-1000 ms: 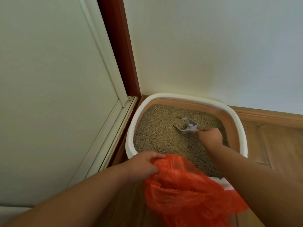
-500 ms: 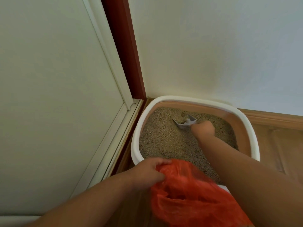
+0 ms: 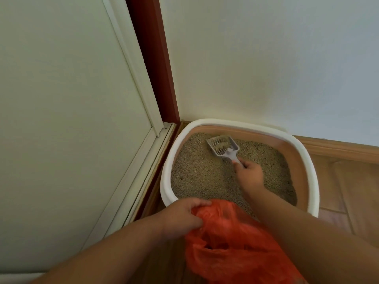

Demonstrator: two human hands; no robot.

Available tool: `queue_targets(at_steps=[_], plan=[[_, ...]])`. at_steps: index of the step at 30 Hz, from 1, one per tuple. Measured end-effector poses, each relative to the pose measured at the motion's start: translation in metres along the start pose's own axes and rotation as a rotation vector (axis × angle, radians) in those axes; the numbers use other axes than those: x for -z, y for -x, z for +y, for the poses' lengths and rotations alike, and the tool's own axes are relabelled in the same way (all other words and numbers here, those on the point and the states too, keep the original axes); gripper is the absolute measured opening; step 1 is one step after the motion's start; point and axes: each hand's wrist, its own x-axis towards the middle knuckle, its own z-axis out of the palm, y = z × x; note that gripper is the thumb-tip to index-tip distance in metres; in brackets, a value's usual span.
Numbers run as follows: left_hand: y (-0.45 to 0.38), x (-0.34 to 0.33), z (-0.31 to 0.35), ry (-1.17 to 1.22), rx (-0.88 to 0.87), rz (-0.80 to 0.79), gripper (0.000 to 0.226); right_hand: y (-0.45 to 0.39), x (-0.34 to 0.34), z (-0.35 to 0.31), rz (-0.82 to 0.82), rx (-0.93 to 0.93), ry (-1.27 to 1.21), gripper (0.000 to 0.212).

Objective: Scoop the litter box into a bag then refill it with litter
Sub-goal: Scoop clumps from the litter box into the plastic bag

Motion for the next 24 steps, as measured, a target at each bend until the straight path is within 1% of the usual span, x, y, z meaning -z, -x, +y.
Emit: queue_targets(at_steps=[2,6,9,15,20,24], plan=[[0.000,0.001,0.002,-0.031,0.002,-0.009,0.062,0.006,0.010,0.003,-0.018,0.007,-0.006,0.031],[0.000,-0.001,0.006,-0.101,-0.007,-0.002,0.063,0.016,0.033,0.000,0.002,0.016,0.039,0.029],[0.002,-0.006,0.008,-0.130,-0.022,0.012,0.064,0.023,0.048,-0.006,-0.022,0.034,0.017,0.029],[0.010,-0.011,0.021,-0.177,-0.050,-0.008,0.067,0.040,0.076,-0.023,-0.071,0.120,0.012,0.027],[0.017,-0.015,0.034,-0.260,-0.094,-0.030,0.074,0.049,0.098,-0.033,-0.092,0.158,0.022,0.031],[0.018,-0.019,0.041,-0.337,-0.130,-0.032,0.078,0.053,0.113,-0.038,-0.122,0.180,0.051,0.025]])
